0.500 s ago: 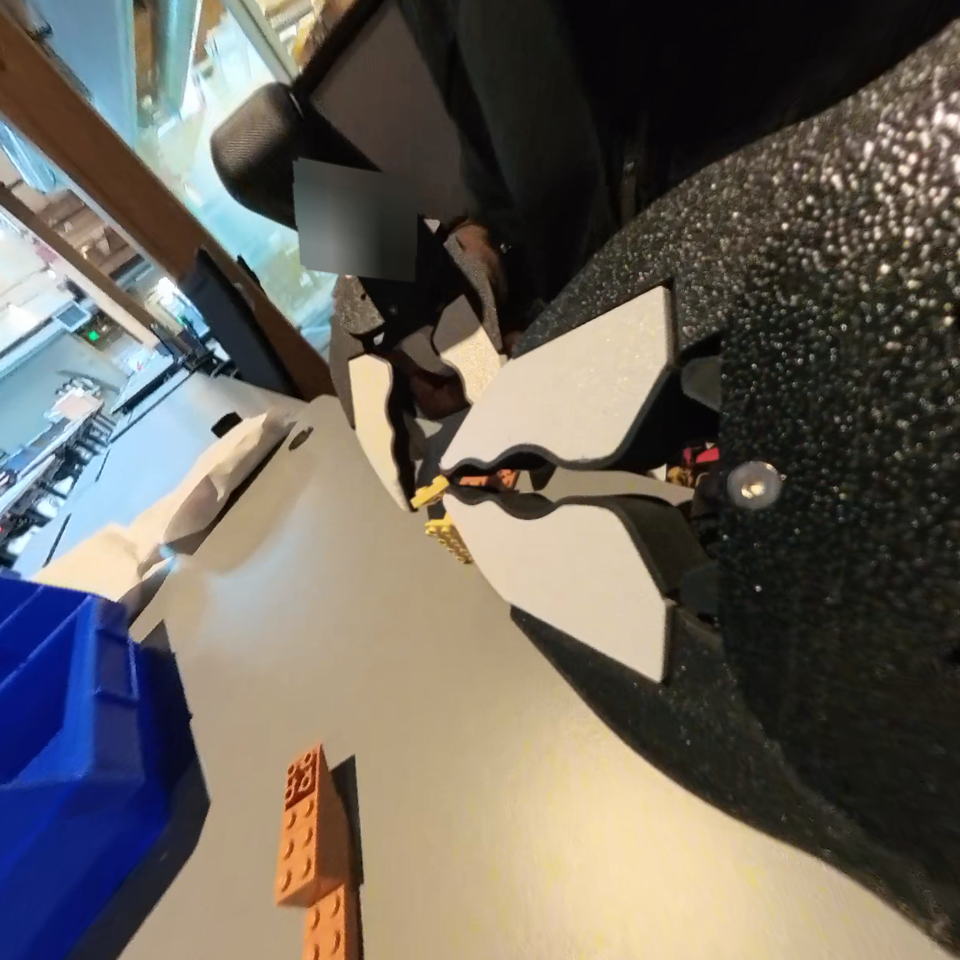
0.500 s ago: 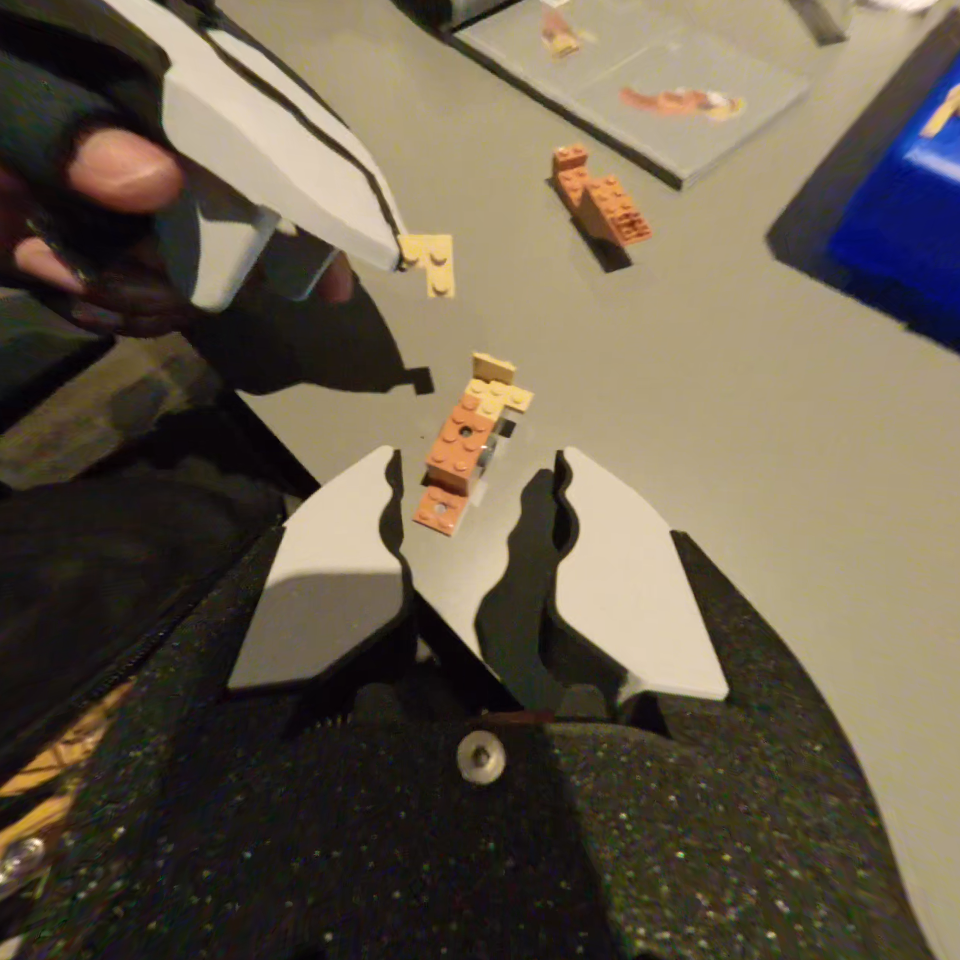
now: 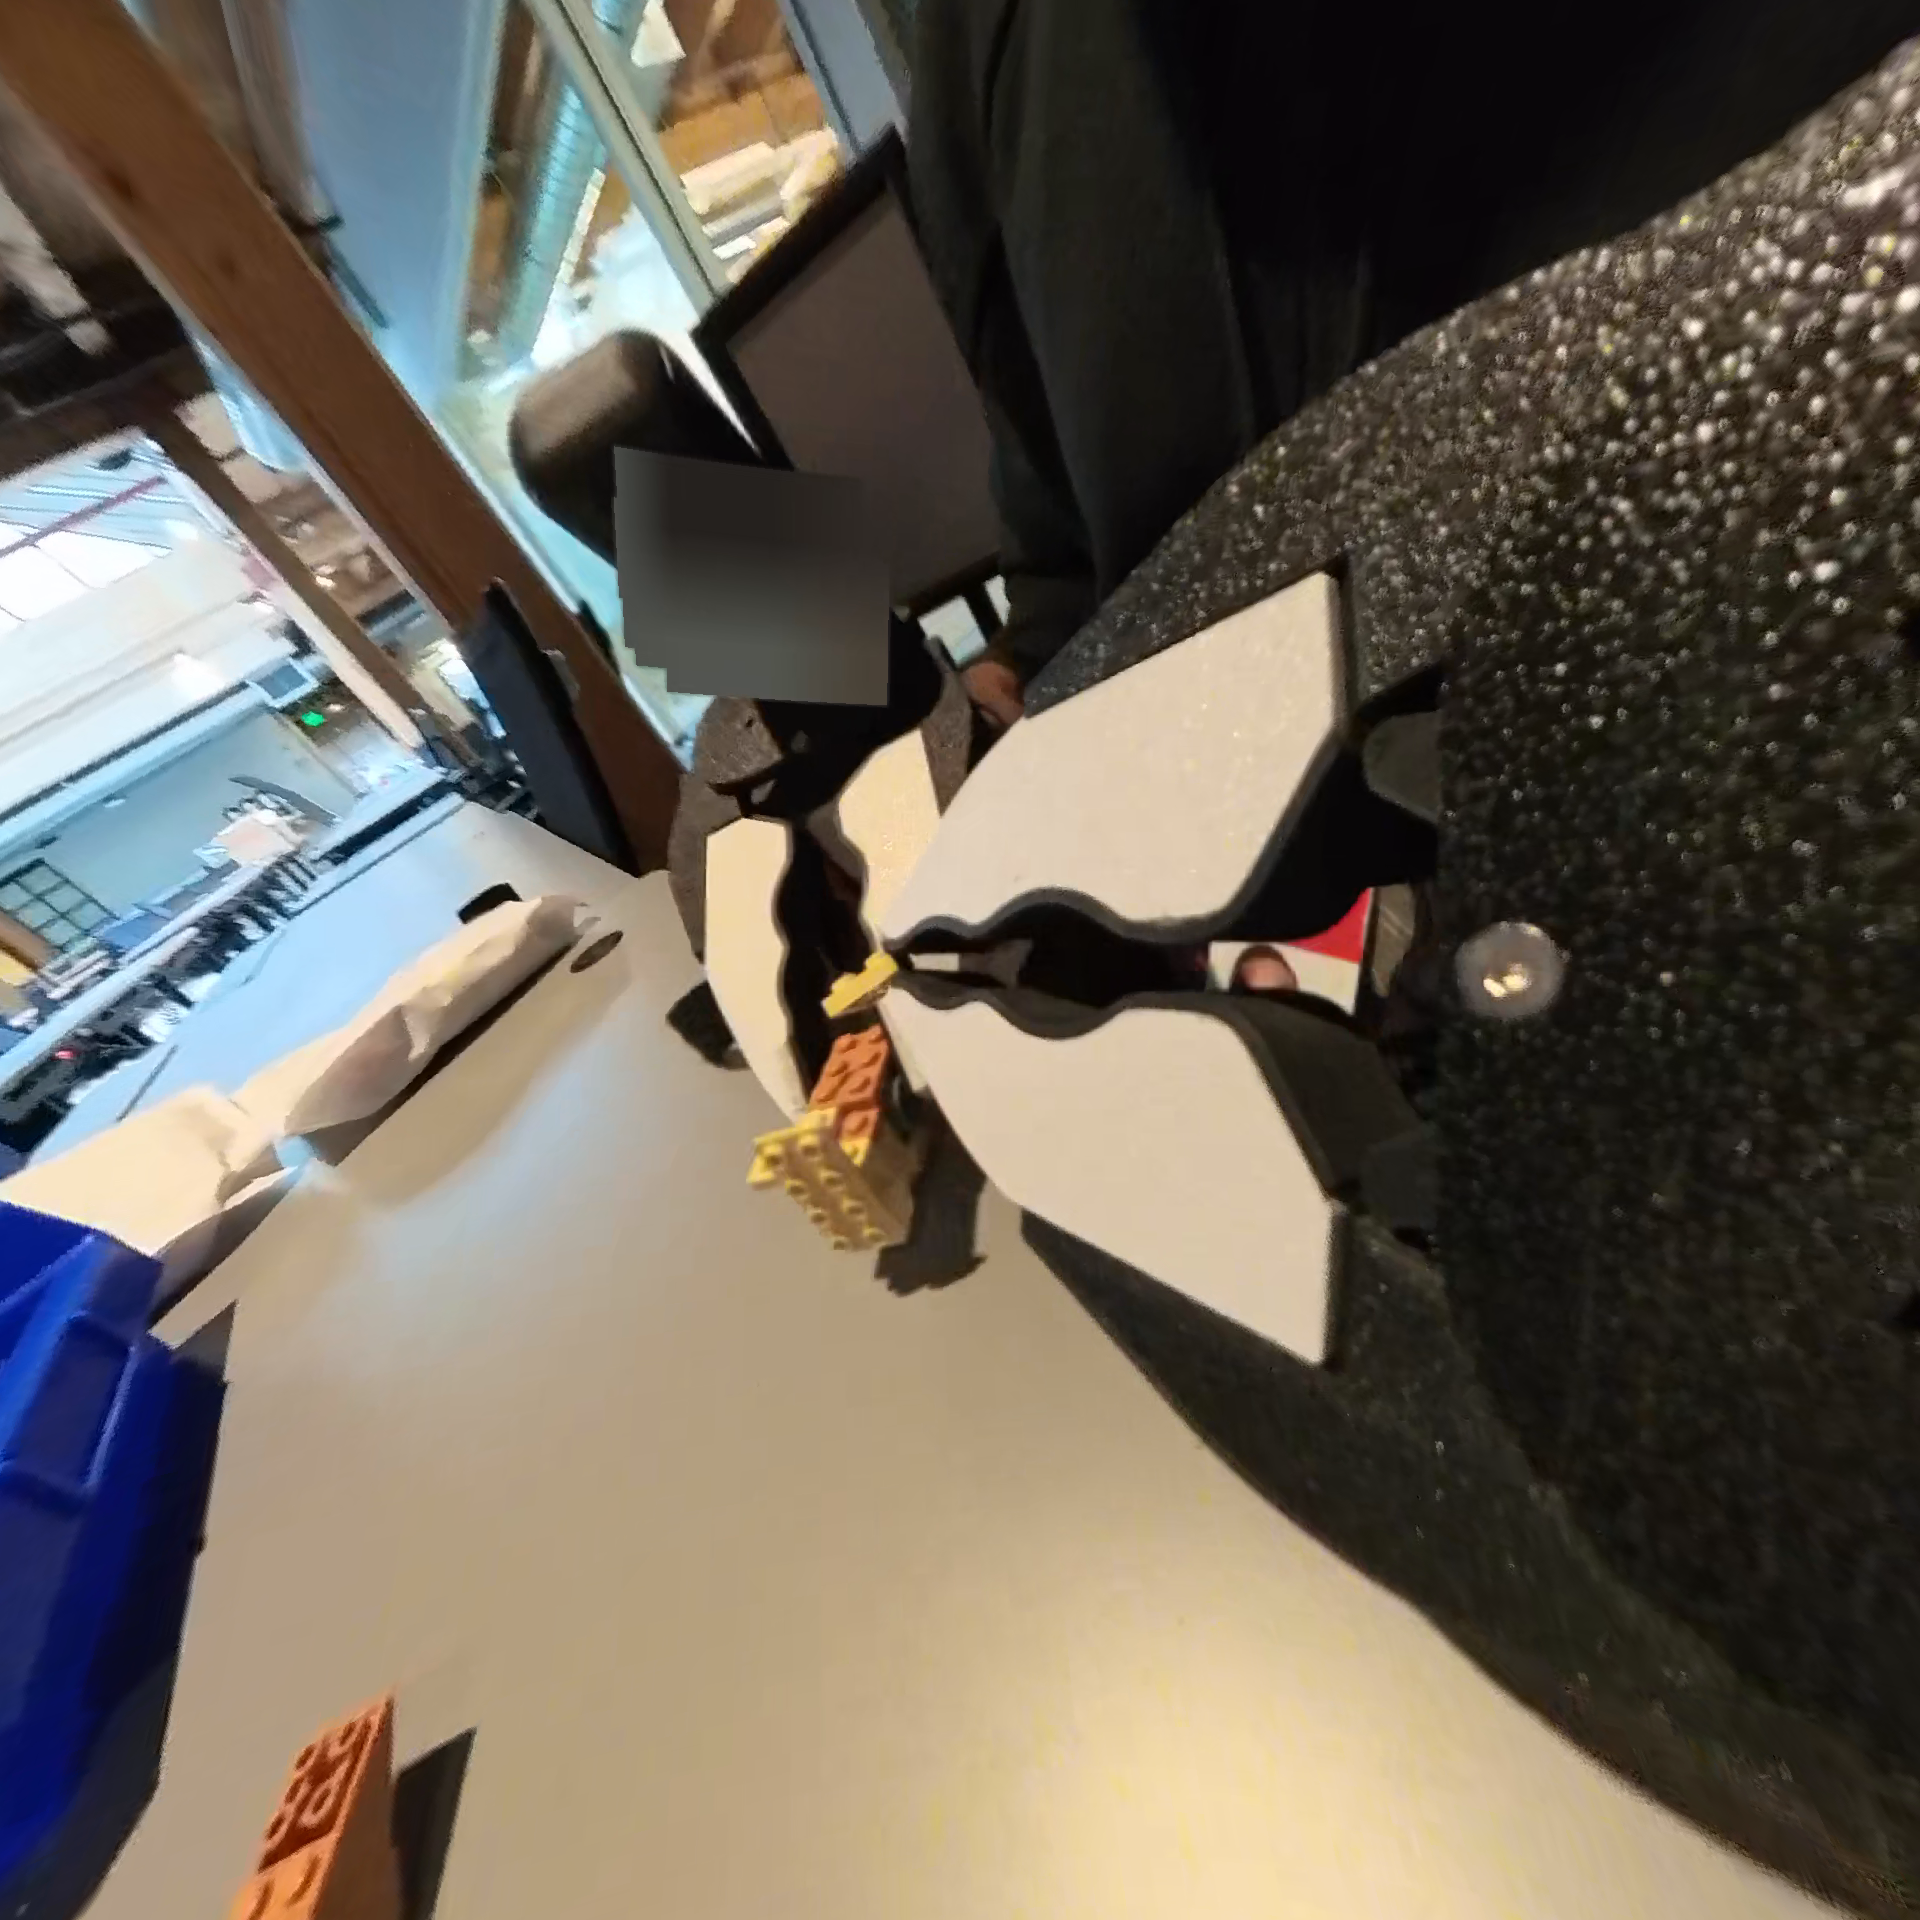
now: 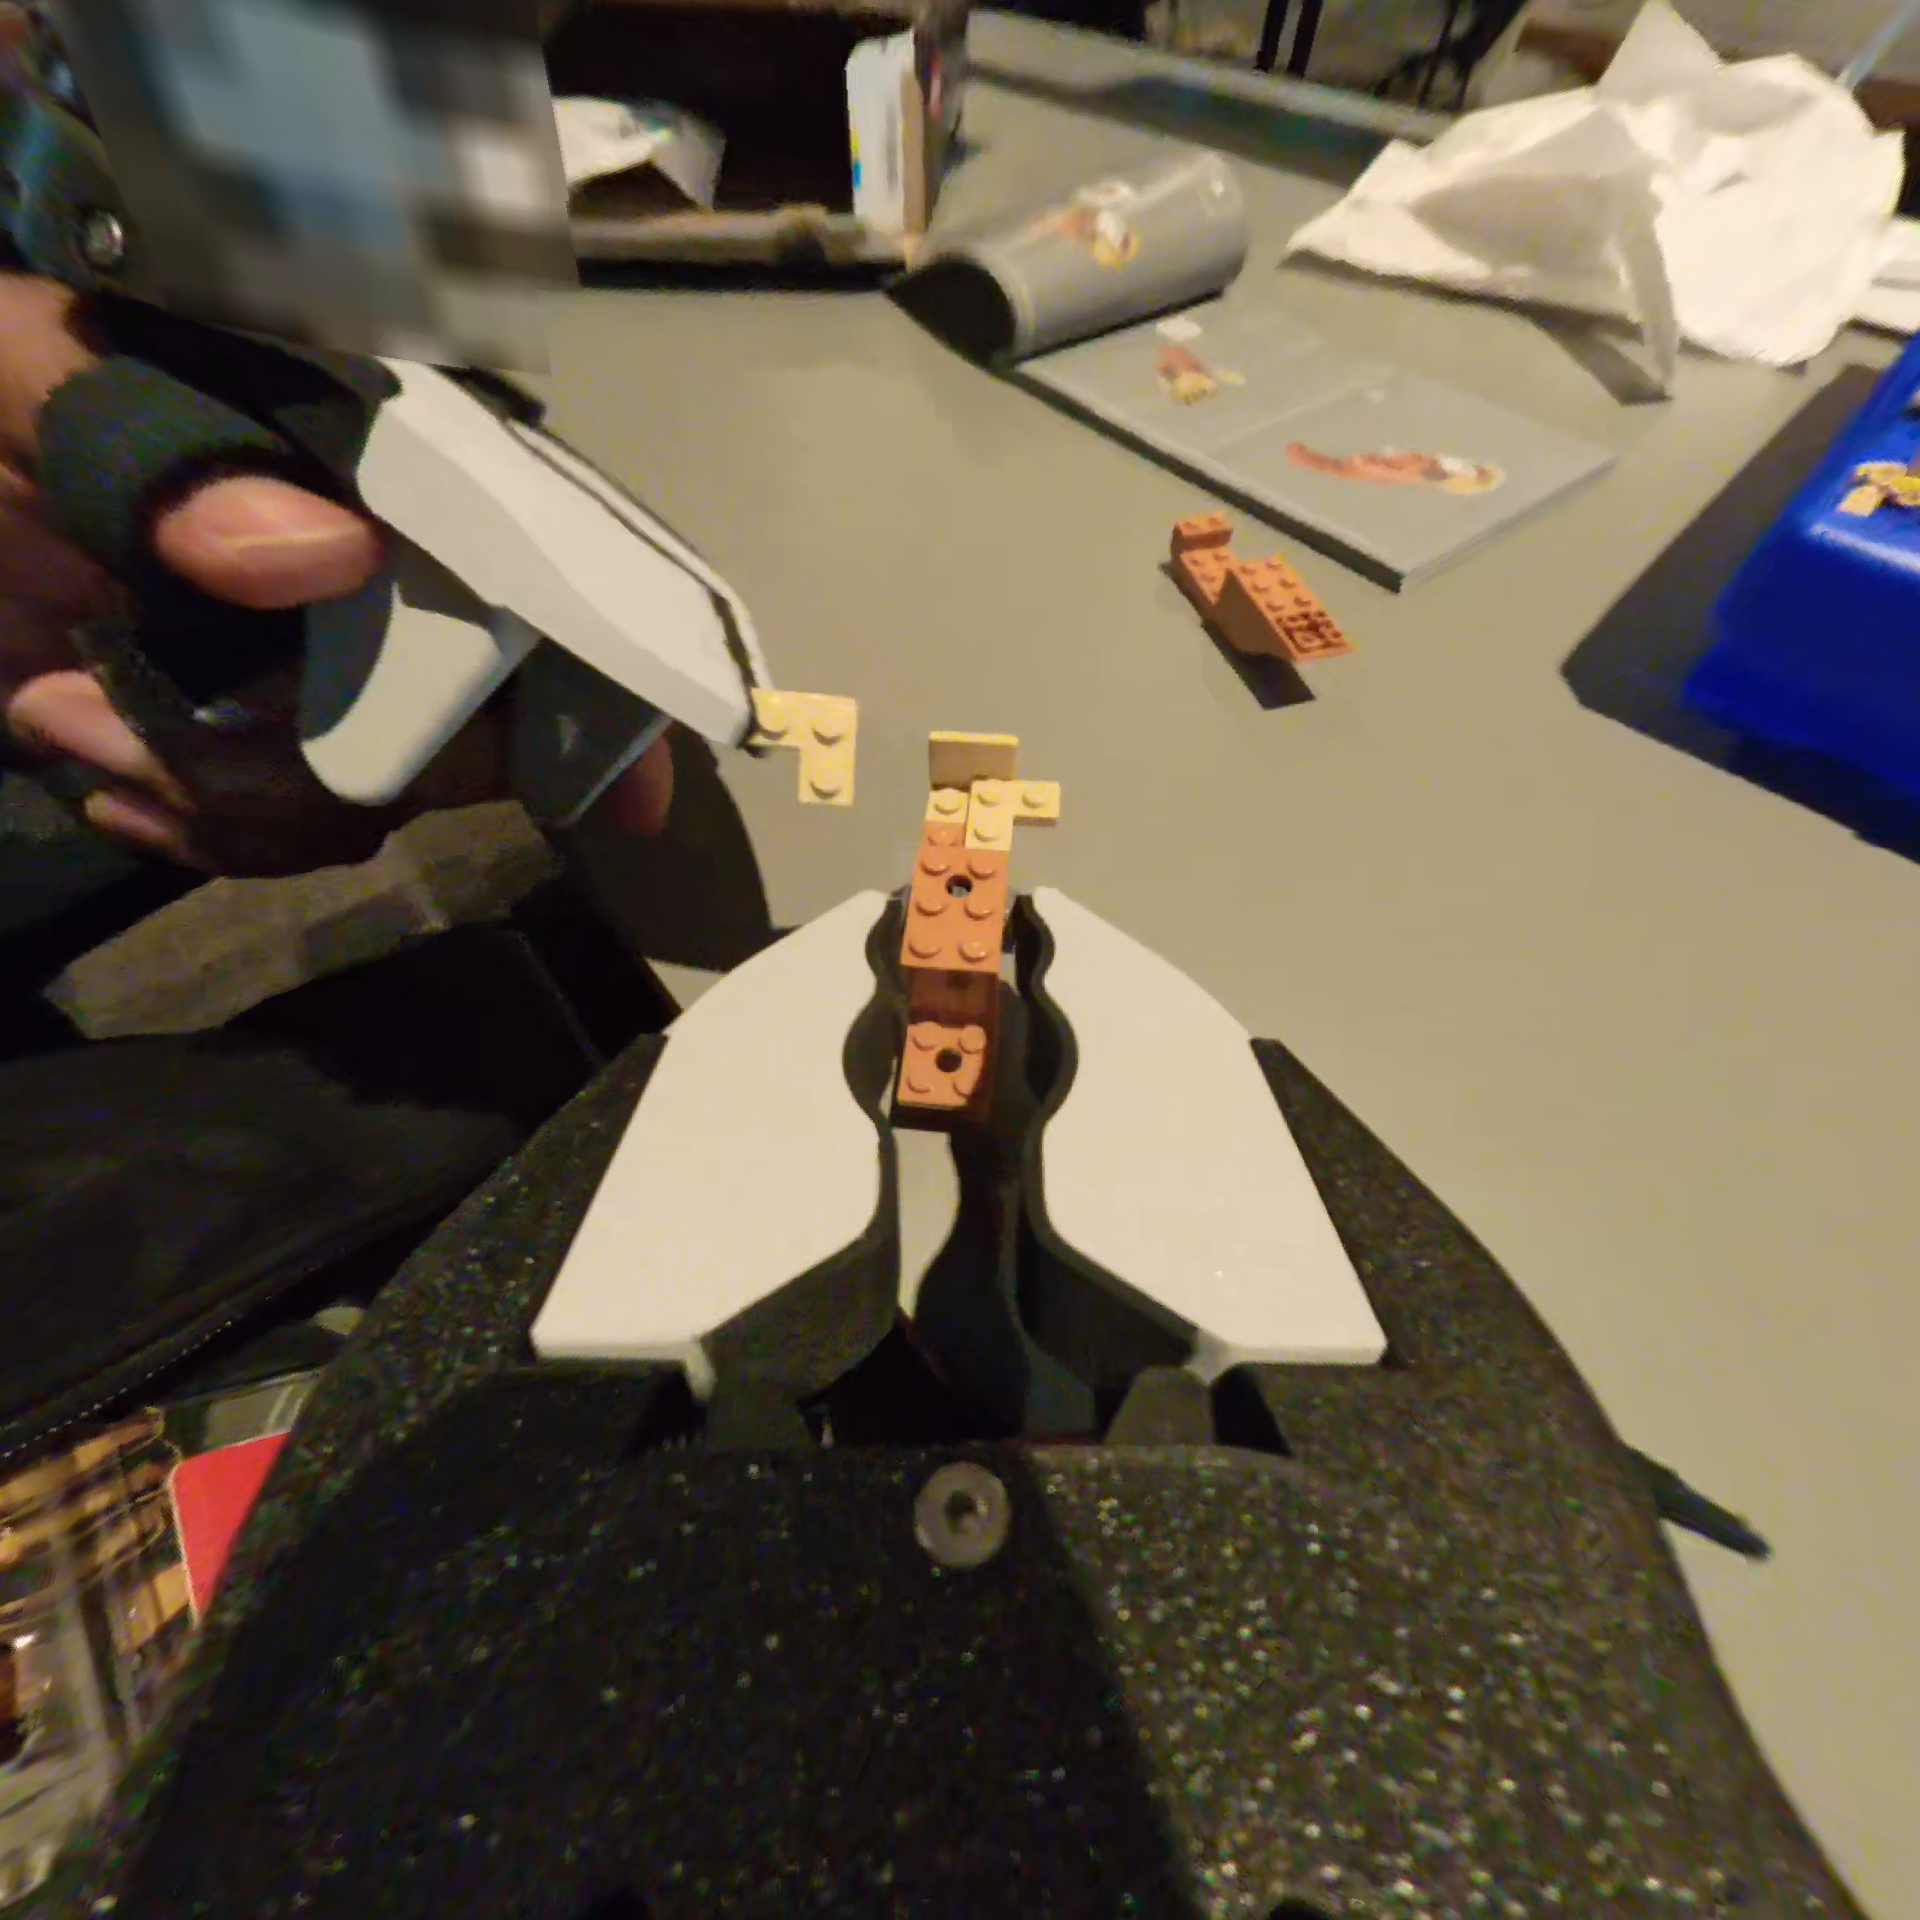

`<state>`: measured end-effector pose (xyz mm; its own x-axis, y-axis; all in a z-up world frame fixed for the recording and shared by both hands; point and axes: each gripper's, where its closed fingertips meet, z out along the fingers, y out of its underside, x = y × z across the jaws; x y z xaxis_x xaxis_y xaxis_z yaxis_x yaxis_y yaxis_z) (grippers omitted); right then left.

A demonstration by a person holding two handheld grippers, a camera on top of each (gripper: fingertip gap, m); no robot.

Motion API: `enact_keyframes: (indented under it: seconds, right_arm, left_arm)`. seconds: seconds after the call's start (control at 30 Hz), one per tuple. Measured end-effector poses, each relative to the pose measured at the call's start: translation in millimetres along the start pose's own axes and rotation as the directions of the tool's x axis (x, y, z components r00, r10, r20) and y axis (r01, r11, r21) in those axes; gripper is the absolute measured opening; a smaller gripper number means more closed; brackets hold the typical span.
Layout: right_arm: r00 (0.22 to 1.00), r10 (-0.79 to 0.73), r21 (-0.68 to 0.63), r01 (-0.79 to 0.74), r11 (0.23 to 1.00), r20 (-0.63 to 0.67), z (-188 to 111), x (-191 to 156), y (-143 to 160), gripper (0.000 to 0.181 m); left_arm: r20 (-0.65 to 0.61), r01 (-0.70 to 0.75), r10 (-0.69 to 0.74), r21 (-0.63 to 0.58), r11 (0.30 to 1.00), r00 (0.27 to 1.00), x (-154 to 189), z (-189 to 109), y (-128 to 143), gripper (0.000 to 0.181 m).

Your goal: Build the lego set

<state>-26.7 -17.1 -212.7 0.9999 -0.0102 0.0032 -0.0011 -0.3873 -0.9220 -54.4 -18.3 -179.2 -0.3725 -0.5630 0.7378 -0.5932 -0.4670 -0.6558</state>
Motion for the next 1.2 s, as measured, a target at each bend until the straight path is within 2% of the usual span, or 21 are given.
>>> enact_keyframes:
  seconds: [0.2, 0.33, 0.57, 0.9, 1.2]
  right_arm:
    - [0.995, -0.038, 0.164, 0.021, 0.986, 0.097, -14.6, -12.3, -11.6, 0.020]
    - [0.992, -0.084, 0.185, 0.066, 0.981, 0.089, -17.6, -14.6, -11.9, 0.020]
    - [0.990, -0.091, 0.184, 0.070, 0.980, 0.104, -19.1, -18.6, -10.3, 0.020]
    - [0.992, -0.027, 0.178, 0.004, 0.984, 0.125, -19.1, -20.4, -12.1, 0.020]
    - [0.993, -0.040, 0.161, 0.021, 0.987, 0.115, -17.5, -20.9, -9.3, 0.020]
  left_arm:
    - [-0.032, 0.108, -0.106, 0.098, 0.989, 0.994, 3.9, 0.9, 3.6, 0.002]
    - [-0.055, 0.132, -0.127, 0.096, 0.987, 0.990, 8.7, 4.6, 8.9, 0.002]
    - [-0.134, 0.205, -0.188, 0.128, 0.970, 0.973, 11.0, 4.3, 4.1, 0.002]
    - [-0.117, 0.197, -0.182, 0.138, 0.971, 0.976, 8.2, 3.1, 6.0, 0.002]
    - [-0.087, 0.208, -0.198, 0.129, 0.969, 0.976, 3.4, 2.6, 6.6, 0.002]
